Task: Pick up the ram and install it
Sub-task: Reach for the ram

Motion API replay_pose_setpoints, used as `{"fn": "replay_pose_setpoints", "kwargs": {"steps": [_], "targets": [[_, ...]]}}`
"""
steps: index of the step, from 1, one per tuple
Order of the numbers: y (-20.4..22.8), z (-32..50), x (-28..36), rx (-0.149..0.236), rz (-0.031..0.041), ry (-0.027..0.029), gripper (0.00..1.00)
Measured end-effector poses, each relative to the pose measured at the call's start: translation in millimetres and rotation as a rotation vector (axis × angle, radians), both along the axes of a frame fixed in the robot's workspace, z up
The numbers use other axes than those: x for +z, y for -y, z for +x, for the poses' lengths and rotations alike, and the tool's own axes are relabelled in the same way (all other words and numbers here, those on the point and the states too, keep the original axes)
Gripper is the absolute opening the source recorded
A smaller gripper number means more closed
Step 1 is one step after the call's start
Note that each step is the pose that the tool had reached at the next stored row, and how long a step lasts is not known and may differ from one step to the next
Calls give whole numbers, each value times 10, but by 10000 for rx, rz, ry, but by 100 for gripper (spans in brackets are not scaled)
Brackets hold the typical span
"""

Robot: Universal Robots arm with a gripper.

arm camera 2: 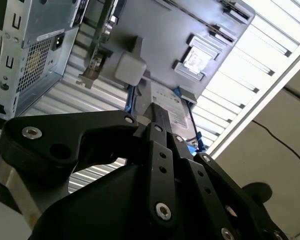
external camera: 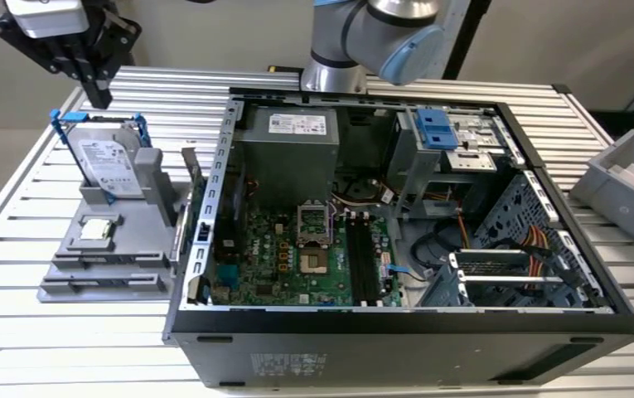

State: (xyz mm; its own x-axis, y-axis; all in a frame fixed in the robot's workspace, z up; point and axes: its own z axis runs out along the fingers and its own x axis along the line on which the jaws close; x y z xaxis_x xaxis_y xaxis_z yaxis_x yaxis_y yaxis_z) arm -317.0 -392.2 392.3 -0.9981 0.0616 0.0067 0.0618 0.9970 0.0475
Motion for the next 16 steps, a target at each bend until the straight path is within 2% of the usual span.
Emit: {"fn": "replay_pose_setpoints", "kwargs": {"steps": [9, 16], "targets": [[0, -124, 0, 70, 0, 0, 0], [0, -147, 0, 121, 0, 0, 0]]}}
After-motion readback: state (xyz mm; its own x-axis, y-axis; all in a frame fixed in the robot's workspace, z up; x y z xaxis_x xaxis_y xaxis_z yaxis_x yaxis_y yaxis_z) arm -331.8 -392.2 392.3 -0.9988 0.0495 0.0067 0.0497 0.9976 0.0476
